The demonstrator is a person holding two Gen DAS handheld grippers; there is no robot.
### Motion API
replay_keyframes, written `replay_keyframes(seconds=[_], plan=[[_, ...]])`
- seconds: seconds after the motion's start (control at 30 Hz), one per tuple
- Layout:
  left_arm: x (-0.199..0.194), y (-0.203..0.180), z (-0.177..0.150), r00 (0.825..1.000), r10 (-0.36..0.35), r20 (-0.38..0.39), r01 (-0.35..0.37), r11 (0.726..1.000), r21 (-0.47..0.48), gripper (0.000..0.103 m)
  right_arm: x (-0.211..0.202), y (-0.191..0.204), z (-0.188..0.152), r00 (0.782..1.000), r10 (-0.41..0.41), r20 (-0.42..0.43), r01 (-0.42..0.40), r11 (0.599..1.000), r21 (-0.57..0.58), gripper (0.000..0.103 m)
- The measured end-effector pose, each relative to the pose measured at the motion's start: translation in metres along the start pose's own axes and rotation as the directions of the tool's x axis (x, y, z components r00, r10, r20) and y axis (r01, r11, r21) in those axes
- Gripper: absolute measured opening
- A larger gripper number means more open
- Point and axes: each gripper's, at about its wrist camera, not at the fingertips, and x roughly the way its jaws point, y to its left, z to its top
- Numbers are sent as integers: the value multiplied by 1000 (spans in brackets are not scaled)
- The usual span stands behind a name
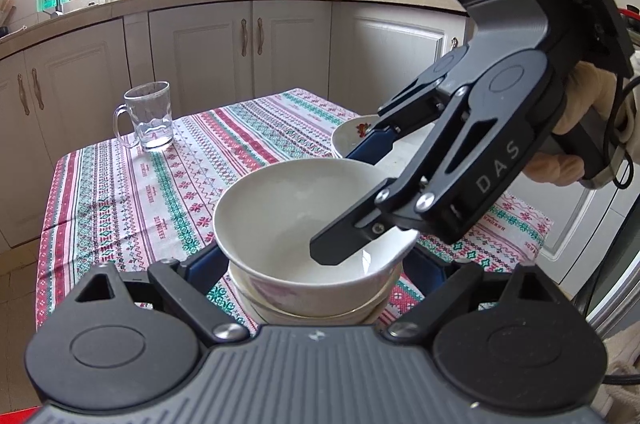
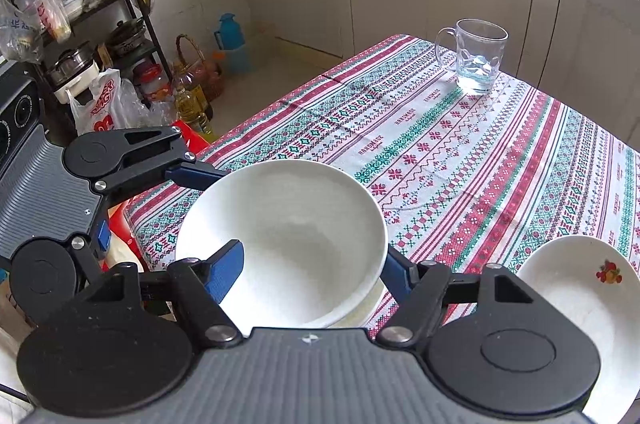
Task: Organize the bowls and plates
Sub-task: 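Lower the pink-flowered bowl onto the nested bowls and open the right gripper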
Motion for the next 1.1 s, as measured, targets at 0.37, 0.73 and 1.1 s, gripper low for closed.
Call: replay_keyframes(seconds=[0.37,0.73,1.1], plan=[[9,6,2,999,-14,-30,14,1000,-3,93,9,-6,2,1000,1,-10,-1,1000,7,78],[16,12,5,998,-38,-57,37,999,-8,95,11,-9,1,1000,4,-10,-4,1000,8,78],[20,17,8,994,-63,-90,64,998,2,99,10,-10,-4,1000,-3,0,3,1000,8,82]])
